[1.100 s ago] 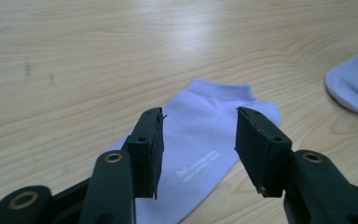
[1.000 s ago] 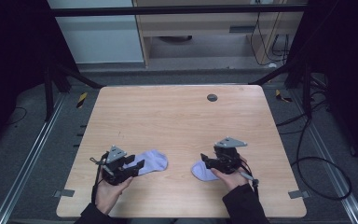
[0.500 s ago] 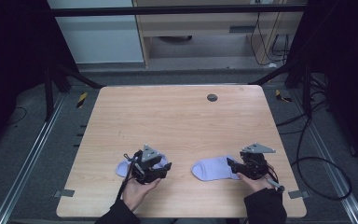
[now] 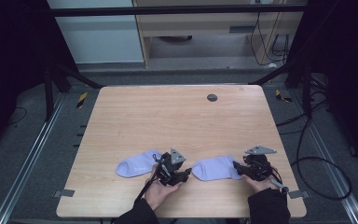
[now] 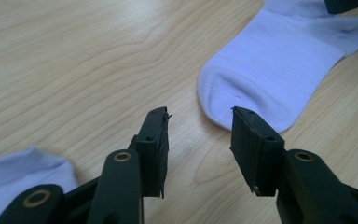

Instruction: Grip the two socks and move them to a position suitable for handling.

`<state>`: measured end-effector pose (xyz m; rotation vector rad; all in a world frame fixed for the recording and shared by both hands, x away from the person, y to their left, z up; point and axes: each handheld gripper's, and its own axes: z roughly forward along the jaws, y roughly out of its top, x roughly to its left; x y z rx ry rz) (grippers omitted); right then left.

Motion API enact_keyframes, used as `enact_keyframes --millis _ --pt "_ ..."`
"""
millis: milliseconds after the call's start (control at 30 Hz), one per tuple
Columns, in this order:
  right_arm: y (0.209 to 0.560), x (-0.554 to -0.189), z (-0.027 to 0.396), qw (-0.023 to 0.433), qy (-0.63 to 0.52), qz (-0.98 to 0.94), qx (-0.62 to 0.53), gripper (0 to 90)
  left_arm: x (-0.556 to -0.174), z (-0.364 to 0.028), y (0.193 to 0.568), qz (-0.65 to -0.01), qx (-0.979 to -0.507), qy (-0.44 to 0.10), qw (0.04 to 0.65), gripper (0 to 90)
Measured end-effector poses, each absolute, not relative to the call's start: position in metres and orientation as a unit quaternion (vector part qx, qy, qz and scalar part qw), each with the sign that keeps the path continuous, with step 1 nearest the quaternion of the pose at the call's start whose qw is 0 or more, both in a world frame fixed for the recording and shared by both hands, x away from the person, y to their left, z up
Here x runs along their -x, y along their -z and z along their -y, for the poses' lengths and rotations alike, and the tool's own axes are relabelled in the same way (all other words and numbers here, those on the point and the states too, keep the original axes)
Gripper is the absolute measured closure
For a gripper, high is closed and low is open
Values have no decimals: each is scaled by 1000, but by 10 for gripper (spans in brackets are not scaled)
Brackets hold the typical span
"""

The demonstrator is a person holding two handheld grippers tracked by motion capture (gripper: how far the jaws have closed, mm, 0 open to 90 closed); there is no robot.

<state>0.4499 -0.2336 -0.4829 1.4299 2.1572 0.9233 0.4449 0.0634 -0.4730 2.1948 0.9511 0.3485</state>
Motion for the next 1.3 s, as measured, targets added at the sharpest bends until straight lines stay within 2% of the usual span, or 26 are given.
enact_keyframes --millis 333,467,633,733,967,1300 --pt "494 -454 239 182 -311 -781 -510 640 -454 -41 486 -376 -851 -124 345 622" --pt "494 -455 240 173 -315 -780 -512 704 -456 -38 490 -384 -850 -121 340 698" --pt "493 -455 239 165 -317 -782 -512 849 -458 -38 492 -395 -846 -110 341 833" --pt "491 -453 238 161 -317 -784 -509 863 -458 -40 490 -395 -843 -106 350 885" --pt "471 -440 228 168 -347 -783 -489 865 -453 -55 473 -388 -835 -107 375 891" --pt "449 -417 203 159 -380 -789 -456 864 -437 -96 456 -375 -842 -113 372 890"
